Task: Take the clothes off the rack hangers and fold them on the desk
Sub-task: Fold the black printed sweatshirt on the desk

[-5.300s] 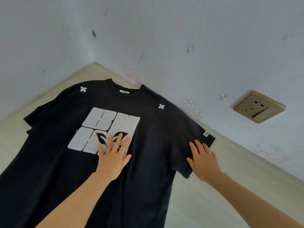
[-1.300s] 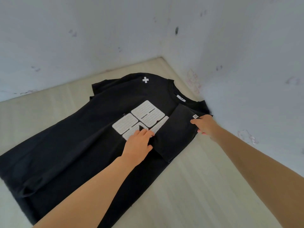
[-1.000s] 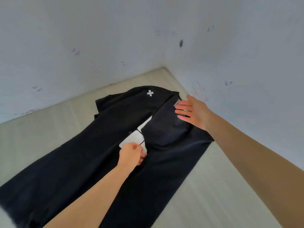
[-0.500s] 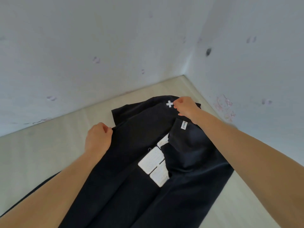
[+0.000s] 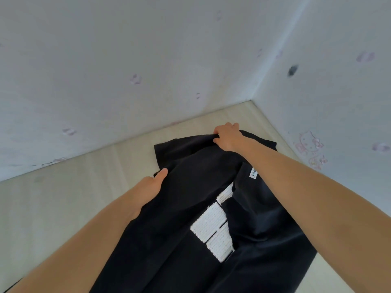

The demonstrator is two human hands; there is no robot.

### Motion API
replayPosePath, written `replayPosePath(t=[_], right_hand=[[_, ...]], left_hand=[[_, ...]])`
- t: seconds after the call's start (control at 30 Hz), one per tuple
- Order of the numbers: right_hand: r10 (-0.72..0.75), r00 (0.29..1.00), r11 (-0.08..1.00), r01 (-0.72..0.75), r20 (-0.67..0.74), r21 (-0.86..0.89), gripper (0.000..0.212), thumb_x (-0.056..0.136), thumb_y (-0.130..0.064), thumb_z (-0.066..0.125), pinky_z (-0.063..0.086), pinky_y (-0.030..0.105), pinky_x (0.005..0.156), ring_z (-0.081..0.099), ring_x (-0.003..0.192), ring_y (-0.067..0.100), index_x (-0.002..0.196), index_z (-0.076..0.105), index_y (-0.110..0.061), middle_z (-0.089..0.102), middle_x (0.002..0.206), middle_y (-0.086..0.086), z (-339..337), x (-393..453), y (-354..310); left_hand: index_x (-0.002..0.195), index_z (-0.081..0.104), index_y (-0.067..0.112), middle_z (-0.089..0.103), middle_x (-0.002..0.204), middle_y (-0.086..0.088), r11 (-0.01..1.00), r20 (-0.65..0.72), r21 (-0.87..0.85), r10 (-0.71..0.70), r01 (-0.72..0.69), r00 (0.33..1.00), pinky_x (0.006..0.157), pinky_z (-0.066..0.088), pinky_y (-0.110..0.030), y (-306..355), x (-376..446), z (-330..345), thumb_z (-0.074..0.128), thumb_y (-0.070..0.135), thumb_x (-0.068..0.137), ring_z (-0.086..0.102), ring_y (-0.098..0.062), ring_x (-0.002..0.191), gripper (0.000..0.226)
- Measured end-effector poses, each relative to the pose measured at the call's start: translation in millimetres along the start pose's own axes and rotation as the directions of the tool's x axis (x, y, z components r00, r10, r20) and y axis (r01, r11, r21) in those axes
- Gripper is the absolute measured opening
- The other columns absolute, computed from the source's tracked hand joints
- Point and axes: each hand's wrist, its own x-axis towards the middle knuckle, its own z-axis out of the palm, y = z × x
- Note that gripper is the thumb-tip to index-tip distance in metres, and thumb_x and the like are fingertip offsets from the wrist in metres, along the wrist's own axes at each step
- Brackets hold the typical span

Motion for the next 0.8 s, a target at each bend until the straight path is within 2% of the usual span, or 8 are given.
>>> replayPosePath(t=[0.07,0.17,0.27,0.33,0.43,0.6,0.73,0.8], right_hand=[[0.018,0.999,0.999,-0.017,-0.031,0.027,0.028,0.098,-0.030,0.046,0.035,0.042,0.098,0.039,0.117,0.035,0.122,0.055,-0.017,0.050,0.124,0.015,-5.2,1.6,3.6],[0.062,0.986,0.971,-0.023,-0.157,0.240,0.026,0.099,-0.026,0.045,0.035,0.040,0.098,0.042,0.112,0.035,0.120,0.055,-0.015,0.045,0.123,0.015,-22.5,-5.5,7.7],[0.056,0.962,0.910,0.060,-0.267,0.409,0.015,0.097,-0.021,0.048,0.042,0.038,0.090,0.051,0.103,0.029,0.107,0.058,-0.016,0.052,0.116,0.011,-37.8,-18.9,18.1],[0.035,0.953,0.884,0.110,-0.299,0.455,0.012,0.096,-0.017,0.049,0.041,0.030,0.080,0.054,0.090,0.019,0.103,0.059,-0.015,0.058,0.105,0.003,-45.1,-34.8,24.6],[0.036,0.951,0.864,0.124,-0.306,0.488,0.010,0.094,-0.012,0.052,0.040,0.024,0.075,0.054,0.078,0.012,0.099,0.061,-0.013,0.060,0.092,-0.003,-50.2,-59.1,33.8],[0.082,0.955,0.863,0.074,-0.284,0.499,0.016,0.091,-0.009,0.057,0.041,0.025,0.082,0.056,0.088,0.015,0.103,0.067,-0.009,0.062,0.095,-0.001,-56.7,-103.4,52.6],[0.138,0.951,0.848,0.031,-0.276,0.530,0.020,0.091,-0.006,0.057,0.045,0.032,0.089,0.058,0.096,0.021,0.109,0.066,-0.005,0.065,0.104,0.008,-53.5,-148.0,71.6],[0.159,0.946,0.848,0.016,-0.283,0.530,0.021,0.092,-0.005,0.056,0.041,0.028,0.085,0.059,0.099,0.023,0.111,0.065,-0.003,0.066,0.108,0.012,-46.7,-166.9,80.6]], left_hand=[[0.144,0.042,0.023,0.050,0.141,-0.001,0.993,0.035,-0.094,0.071,-0.068,0.997,0.112,0.035,-0.046,3.0,2.5,-5.0,0.038,0.062,0.094,0.050,-0.025,0.125,0.064],[0.147,0.032,0.038,0.048,0.140,0.008,0.963,0.016,-0.168,0.218,-0.213,0.976,0.109,0.039,-0.045,9.3,4.8,-13.8,0.052,0.050,0.094,0.051,-0.021,0.124,0.058],[0.146,0.035,0.036,0.061,0.117,0.005,0.931,-0.090,-0.166,0.313,-0.324,0.946,0.100,0.046,-0.040,16.3,-1.6,-23.7,0.066,0.018,0.090,0.060,-0.020,0.106,0.067],[0.141,0.047,0.028,0.060,0.103,0.003,0.919,-0.223,-0.038,0.376,-0.393,0.899,0.092,0.045,-0.033,18.3,-5.8,-27.4,0.069,0.009,0.087,0.058,-0.017,0.097,0.061],[0.127,0.060,0.018,0.058,0.101,0.001,0.887,-0.342,0.205,0.461,-0.414,0.819,0.085,0.040,-0.026,16.4,-15.9,-24.6,0.068,0.013,0.088,0.053,-0.014,0.094,0.040],[0.095,0.061,0.019,0.062,0.097,0.001,0.789,-0.332,0.423,0.593,-0.446,0.734,0.075,0.041,-0.029,5.9,-43.8,-4.3,0.063,0.026,0.091,0.055,-0.014,0.086,0.009],[0.088,0.049,0.021,0.055,0.087,0.005,0.636,-0.314,0.576,0.752,-0.513,0.579,0.066,0.043,-0.029,-10.0,-77.6,25.1,0.057,0.029,0.094,0.054,-0.012,0.075,0.013],[0.090,0.046,0.023,0.053,0.088,0.007,0.582,-0.269,0.587,0.796,-0.563,0.543,0.067,0.044,-0.029,-22.0,-92.4,44.5,0.056,0.028,0.094,0.052,-0.010,0.074,0.011]])
